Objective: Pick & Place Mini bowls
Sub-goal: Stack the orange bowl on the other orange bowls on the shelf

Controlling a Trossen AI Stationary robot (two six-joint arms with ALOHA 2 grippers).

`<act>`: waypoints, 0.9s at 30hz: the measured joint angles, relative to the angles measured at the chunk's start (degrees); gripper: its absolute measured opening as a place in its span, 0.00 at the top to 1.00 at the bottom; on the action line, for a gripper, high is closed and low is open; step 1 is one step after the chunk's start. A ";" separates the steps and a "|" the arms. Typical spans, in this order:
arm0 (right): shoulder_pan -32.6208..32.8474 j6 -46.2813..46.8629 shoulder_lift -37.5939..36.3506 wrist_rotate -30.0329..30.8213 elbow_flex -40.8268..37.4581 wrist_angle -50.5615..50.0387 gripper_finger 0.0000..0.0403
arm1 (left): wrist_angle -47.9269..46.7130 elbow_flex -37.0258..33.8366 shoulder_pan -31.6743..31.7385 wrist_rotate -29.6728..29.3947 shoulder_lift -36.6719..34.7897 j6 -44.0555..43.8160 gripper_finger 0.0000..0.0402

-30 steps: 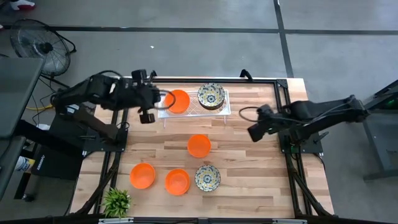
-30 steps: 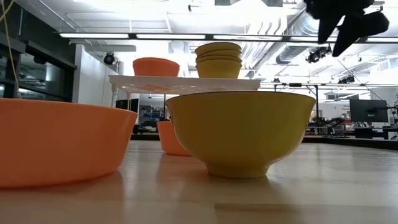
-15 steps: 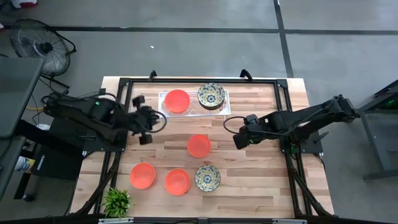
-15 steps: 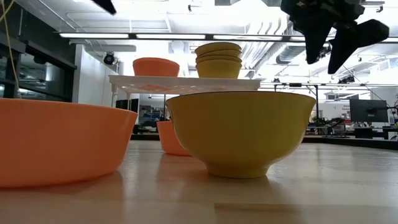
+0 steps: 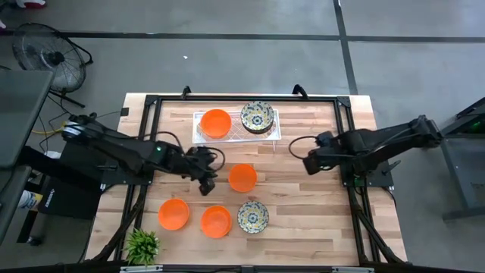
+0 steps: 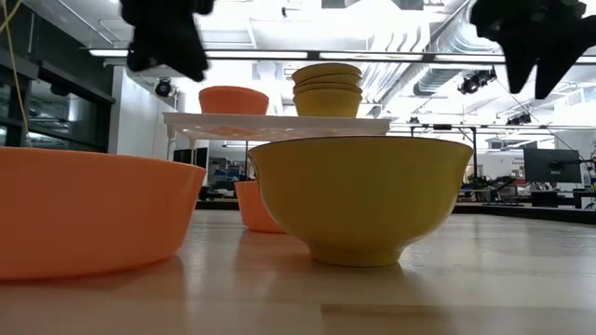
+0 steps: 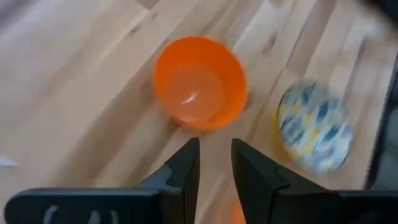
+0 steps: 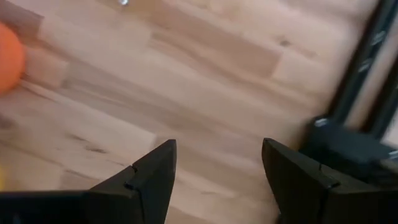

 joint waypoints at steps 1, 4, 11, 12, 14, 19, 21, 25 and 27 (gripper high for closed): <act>0.00 -1.22 -0.87 0.61 0.00 -1.30 0.44 | 1.66 0.18 0.00 0.08 1.53 -3.29 0.78; 0.02 -5.64 -3.82 2.35 0.00 -5.41 0.44 | 5.40 0.07 0.00 -0.14 5.68 -10.71 0.78; 0.11 -16.34 -13.57 7.94 -0.29 -7.09 0.44 | 13.95 0.18 0.00 -1.75 15.41 -28.44 0.78; 0.11 -17.61 -15.01 8.60 -0.33 -7.63 0.44 | 14.02 0.09 0.00 -2.27 16.45 -31.13 0.78; 0.11 -20.49 -17.82 9.03 -0.42 -7.63 0.44 | 15.55 0.19 0.00 -3.07 18.68 -35.89 0.78; 0.11 -25.15 -24.82 9.47 -0.42 -7.70 0.44 | 14.37 2.30 0.83 -3.11 22.16 -39.65 0.78; 0.11 -25.90 -27.15 9.64 -0.42 -7.74 0.44 | 11.67 3.90 1.16 -2.75 22.71 -39.56 0.78; 0.11 -26.57 -30.10 9.29 -0.42 -7.73 0.44 | 4.55 7.65 1.90 -2.33 22.73 -39.33 0.78; 0.11 -27.34 -30.78 8.73 -0.42 -7.76 0.44 | -0.09 9.35 1.92 -2.00 22.82 -39.29 0.78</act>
